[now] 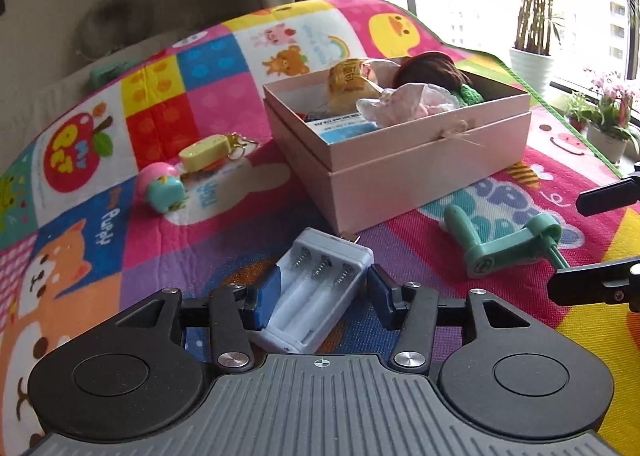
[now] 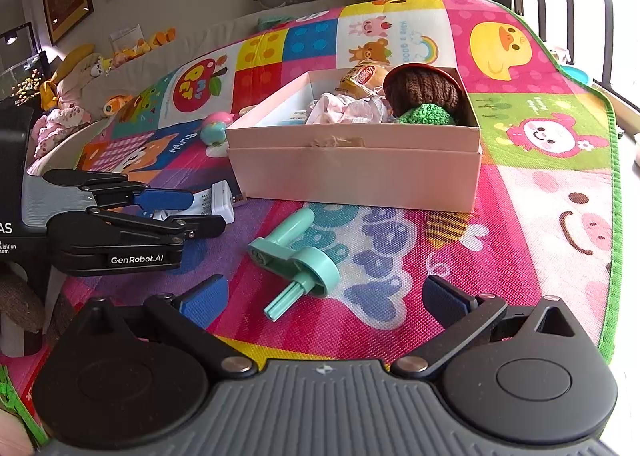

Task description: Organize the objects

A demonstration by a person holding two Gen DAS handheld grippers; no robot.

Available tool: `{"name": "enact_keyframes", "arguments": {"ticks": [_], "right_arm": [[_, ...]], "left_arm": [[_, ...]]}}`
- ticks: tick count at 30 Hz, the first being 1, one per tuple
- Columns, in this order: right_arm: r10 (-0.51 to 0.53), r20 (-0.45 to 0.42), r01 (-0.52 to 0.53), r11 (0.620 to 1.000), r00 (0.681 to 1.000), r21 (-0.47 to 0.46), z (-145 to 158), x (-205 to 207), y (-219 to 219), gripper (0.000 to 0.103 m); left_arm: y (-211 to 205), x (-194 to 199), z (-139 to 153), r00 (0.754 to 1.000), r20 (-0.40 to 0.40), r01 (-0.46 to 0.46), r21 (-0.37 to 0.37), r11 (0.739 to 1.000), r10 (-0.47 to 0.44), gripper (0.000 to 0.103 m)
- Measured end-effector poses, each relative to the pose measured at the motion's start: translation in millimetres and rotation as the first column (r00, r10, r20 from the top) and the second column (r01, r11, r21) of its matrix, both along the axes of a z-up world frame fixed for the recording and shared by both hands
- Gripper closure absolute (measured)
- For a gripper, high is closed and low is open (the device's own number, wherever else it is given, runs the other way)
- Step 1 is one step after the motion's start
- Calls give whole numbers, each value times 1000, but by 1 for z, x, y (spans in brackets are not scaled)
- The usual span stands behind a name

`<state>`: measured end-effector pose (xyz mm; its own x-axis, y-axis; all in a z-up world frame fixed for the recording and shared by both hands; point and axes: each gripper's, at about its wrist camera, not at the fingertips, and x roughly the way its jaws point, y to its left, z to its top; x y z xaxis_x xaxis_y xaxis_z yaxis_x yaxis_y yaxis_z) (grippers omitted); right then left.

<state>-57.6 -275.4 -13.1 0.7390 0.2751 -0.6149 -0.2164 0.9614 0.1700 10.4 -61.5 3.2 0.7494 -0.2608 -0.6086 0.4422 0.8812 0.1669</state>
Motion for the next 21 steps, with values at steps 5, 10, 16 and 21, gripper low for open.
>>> {"name": "enact_keyframes", "arguments": {"ticks": [5,10,16,21], "right_arm": [[3,-7,-3,1000,1000,-4,-1,0,0,0],[-3,-5,3,1000,1000,-5,-1,0,0,0],[45,23,-43,996,999,-74,5,2,13,0],[89,32,-84,987,996,-135,11,13,28,14]], "left_arm": [[-1,-1,0,1000,7,10,12,1000,-10,50],[0,0,2,1000,-10,16,9,1000,-16,53],[2,-12,10,996,-32,85,-1,996,-85,91],[8,-24,10,992,-45,120,-23,993,-121,92]]}}
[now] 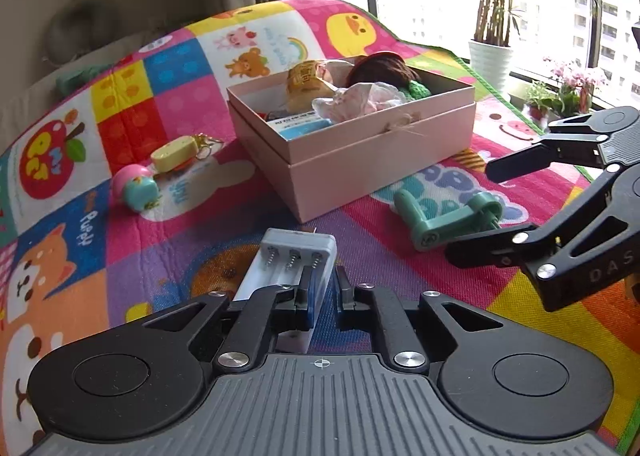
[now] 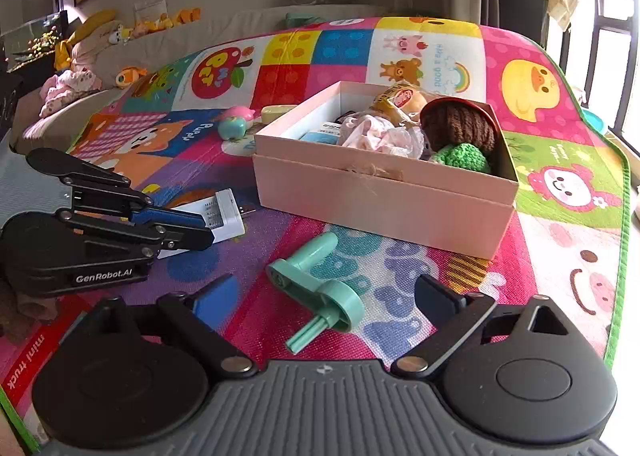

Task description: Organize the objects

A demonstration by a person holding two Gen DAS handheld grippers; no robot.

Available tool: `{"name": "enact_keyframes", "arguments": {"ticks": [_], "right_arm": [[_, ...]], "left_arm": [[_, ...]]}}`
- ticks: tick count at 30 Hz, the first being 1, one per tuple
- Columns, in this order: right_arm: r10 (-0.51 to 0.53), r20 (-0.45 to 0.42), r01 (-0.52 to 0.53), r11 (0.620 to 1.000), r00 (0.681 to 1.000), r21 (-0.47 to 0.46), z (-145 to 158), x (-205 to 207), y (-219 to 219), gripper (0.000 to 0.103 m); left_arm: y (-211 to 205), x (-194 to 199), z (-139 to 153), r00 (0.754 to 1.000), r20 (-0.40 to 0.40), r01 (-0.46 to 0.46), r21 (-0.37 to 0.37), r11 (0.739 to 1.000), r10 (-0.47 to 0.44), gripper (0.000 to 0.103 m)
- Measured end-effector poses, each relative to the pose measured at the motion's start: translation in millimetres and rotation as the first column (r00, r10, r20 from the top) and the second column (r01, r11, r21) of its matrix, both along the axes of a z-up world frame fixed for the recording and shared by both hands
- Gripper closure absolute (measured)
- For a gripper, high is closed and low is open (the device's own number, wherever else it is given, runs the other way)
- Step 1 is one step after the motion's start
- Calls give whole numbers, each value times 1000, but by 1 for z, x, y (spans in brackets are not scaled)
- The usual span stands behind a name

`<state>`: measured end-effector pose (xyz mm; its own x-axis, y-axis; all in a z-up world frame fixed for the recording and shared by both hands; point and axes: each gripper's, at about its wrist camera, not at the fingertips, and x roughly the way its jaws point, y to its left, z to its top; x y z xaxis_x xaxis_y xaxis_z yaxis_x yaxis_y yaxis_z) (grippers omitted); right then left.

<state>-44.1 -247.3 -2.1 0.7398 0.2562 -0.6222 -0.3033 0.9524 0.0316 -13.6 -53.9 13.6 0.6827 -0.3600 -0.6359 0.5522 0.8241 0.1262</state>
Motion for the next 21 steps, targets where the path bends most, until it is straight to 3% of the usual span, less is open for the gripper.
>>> {"name": "enact_keyframes", "arguments": {"ticks": [3,4,5,9,11,13,17,21], "right_arm": [[24,-26,-24,999,999,-22,-1,4,6,39],[25,-39,-26,999,999,-31,-2,4,7,59],[22,-52,-24,999,998,-36,-3,4,8,73],[17,-46,-18,1000,999,-22,5,-6,0,82],[16,-27,-17,1000,1000,-24,11,-14,-2,92],[15,-19,-15,1000,1000,-24,15,-19,-3,92],[15,-18,-15,1000,1000,-17,13,-25,-5,92],[14,-32,-14,1000,999,-3,8,-23,-4,91]], "left_arm": [[6,-2,3,1000,2,-8,-35,999,8,94],[8,-3,5,1000,5,-7,-49,999,8,94],[10,-5,9,1000,12,-5,-60,998,6,94],[14,-15,24,999,47,16,-73,997,-13,94],[17,-17,26,999,48,13,-68,998,-10,94],[25,-15,27,999,45,-15,-91,996,19,93],[57,5,25,990,-48,-136,-178,975,129,92],[86,30,18,961,-95,-271,-164,948,258,89]]}}
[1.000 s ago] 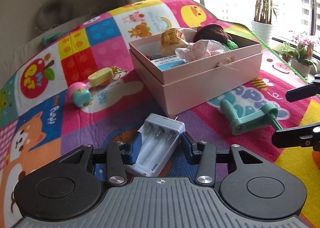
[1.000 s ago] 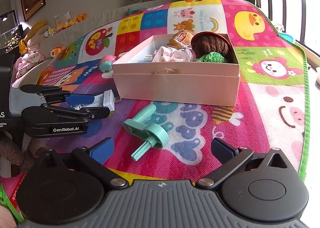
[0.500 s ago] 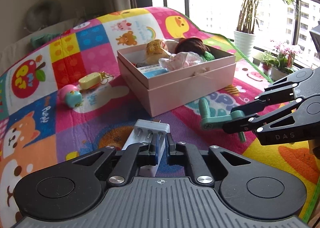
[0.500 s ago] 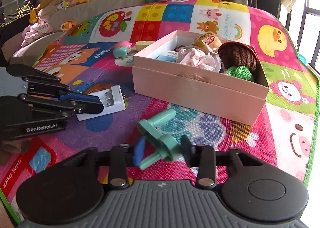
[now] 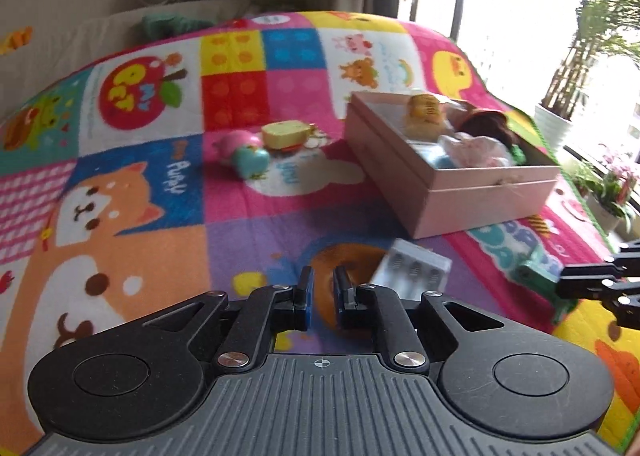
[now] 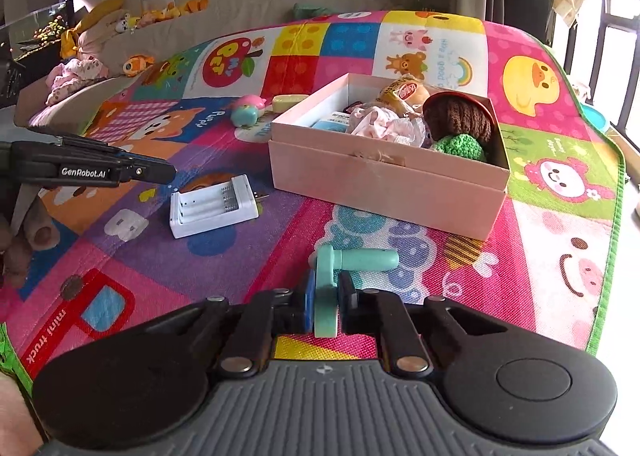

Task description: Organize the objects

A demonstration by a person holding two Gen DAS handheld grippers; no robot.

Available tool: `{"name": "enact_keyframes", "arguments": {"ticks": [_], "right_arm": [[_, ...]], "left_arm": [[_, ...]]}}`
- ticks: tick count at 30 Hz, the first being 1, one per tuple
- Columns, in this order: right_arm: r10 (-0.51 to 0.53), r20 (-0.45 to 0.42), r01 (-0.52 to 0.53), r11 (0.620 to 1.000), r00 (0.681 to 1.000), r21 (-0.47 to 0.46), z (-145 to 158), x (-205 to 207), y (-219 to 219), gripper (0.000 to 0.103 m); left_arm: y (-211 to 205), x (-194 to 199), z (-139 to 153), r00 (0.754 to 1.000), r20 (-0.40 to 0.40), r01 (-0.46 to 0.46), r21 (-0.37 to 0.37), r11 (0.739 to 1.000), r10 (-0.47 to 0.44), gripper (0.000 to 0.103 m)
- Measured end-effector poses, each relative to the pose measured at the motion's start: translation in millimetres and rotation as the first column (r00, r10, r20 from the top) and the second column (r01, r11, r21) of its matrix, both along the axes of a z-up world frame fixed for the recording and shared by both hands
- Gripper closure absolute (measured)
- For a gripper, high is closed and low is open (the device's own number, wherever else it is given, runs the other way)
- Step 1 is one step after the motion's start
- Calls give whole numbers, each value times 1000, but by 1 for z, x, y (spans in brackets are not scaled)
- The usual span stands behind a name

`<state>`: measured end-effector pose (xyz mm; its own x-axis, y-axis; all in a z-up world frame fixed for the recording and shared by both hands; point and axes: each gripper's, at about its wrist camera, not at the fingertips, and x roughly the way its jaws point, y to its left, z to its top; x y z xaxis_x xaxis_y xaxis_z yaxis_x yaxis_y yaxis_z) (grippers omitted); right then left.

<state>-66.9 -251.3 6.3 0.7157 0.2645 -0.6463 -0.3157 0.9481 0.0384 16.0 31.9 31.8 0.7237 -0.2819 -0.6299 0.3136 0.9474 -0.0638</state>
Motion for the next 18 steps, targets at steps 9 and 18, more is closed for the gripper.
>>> {"name": "enact_keyframes", "arguments": {"ticks": [9,18], "right_arm": [[-47,-27,49,998,999,45,-18,13,-7,30],[-39,-30,42,996,999,81,-21,14,-11,21]], "left_arm": [[-2,59,-8,975,-215,79,79,994,-61,58],[-40,70,-14,952,-254,203,105,974,-171,11]]}}
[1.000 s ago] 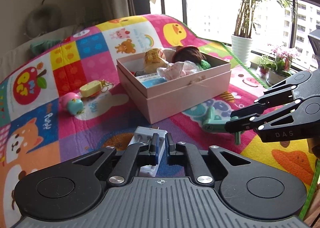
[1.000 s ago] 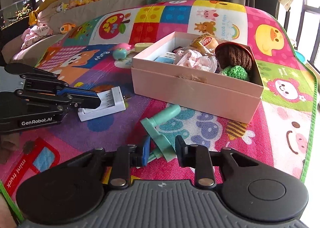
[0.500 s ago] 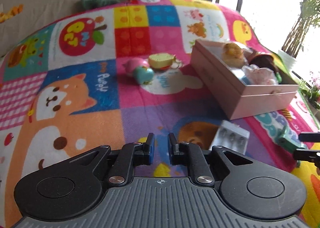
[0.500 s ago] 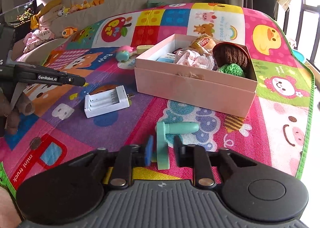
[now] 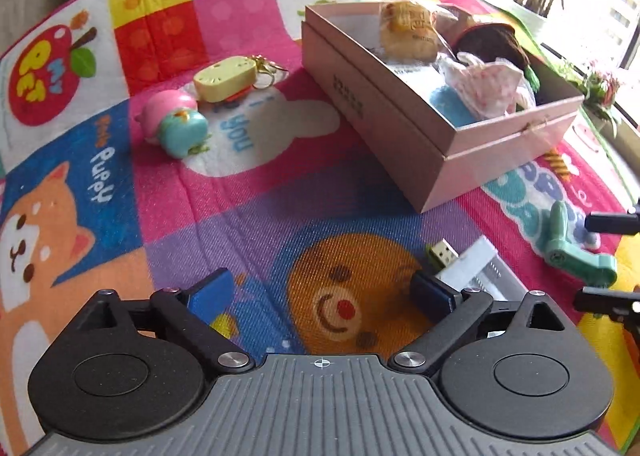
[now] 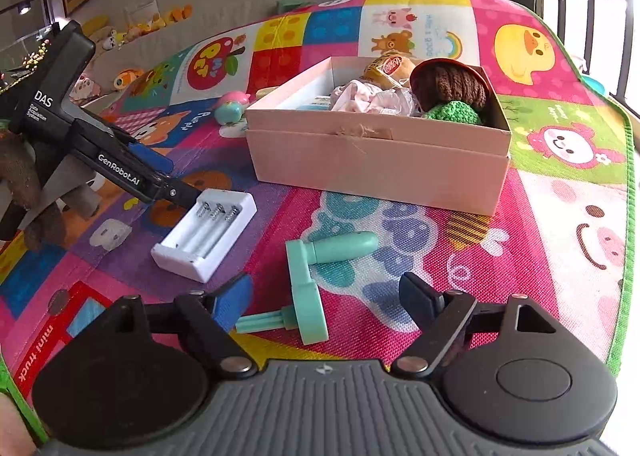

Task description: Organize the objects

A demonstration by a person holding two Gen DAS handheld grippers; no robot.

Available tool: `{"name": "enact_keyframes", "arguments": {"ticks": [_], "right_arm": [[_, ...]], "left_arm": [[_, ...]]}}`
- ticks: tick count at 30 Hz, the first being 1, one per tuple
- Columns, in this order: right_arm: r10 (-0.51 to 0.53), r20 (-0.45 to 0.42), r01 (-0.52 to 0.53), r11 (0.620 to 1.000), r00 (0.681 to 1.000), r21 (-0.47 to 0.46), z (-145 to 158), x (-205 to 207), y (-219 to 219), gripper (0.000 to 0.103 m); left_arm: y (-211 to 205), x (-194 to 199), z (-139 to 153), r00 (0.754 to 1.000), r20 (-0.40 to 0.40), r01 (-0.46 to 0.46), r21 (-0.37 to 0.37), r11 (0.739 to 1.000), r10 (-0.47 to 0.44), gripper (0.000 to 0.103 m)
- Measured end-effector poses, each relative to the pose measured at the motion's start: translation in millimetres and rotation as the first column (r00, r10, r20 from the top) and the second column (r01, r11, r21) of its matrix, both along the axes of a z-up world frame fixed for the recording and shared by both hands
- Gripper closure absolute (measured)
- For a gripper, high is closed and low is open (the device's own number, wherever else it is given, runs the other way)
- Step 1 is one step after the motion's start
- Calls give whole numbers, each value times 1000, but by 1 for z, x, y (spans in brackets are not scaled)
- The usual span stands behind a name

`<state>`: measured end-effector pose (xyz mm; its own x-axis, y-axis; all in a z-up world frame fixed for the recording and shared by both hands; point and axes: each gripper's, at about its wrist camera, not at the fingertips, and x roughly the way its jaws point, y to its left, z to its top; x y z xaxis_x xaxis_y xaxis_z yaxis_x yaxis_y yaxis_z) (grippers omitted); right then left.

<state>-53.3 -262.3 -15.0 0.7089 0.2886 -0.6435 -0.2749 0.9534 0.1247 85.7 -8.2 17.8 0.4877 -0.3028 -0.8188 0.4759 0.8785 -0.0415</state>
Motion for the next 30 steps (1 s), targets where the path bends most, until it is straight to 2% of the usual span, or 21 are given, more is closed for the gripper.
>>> {"name": "enact_keyframes", "arguments": {"ticks": [1,2,3,5,8,9,11,13,15,17,19,21,23,27,30], "right_arm": [[-1,0,1,1000,1000,6,0,0,-1,20],[-3,-1,3,1000,1000,10,0,0,-1,19],[-5,-2,5,1000,1000,13,0,0,-2,19],[-3,-4,3,1000,1000,17,0,0,-2,17],[-4,-2,4,1000,1000,18,0,0,-2,17],[-7,-1,7,1000,1000,20,0,0,-3,17],[-11,-1,11,1000,1000,28,0,0,-5,17],[-9,-3,10,1000,1000,25,1,0,-4,17],[-6,2,6,1000,1000,8,1,-3,-3,17],[-4,18,4,1000,1000,-13,3,-7,-1,17],[-5,25,6,999,1000,-37,4,-10,2,17],[-4,28,6,999,1000,-51,5,-11,1,17],[-8,29,9,998,1000,-61,7,-10,0,17],[10,33,-7,997,999,-70,11,-2,5,20],[67,33,-64,994,997,-88,12,3,18,35]], "left_arm": [[5,-1,6,1000,1,-21,-52,998,21,16],[9,-4,13,999,-9,-43,-105,994,43,25],[11,-11,19,998,-21,-62,-161,985,59,27],[12,-34,28,995,-58,-95,-290,952,82,27],[0,-62,20,976,-163,-197,-393,898,143,27],[-5,-67,15,969,-198,-216,-407,888,145,27],[-19,-70,8,965,-218,-226,-402,887,148,27],[-36,-66,3,967,-202,-218,-360,907,153,26],[-52,-61,3,979,-148,-179,-318,931,138,23],[-68,-58,3,992,-79,-115,-240,964,99,24],[-80,-61,2,999,-4,-53,-155,986,53,29],[-82,-69,1,998,63,-16,-84,996,22,46],[-71,-75,0,997,72,-7,-97,995,14,49],[-47,-90,0,997,75,-6,-125,992,15,49],[-33,-98,0,997,70,-22,-146,989,33,49]]}}
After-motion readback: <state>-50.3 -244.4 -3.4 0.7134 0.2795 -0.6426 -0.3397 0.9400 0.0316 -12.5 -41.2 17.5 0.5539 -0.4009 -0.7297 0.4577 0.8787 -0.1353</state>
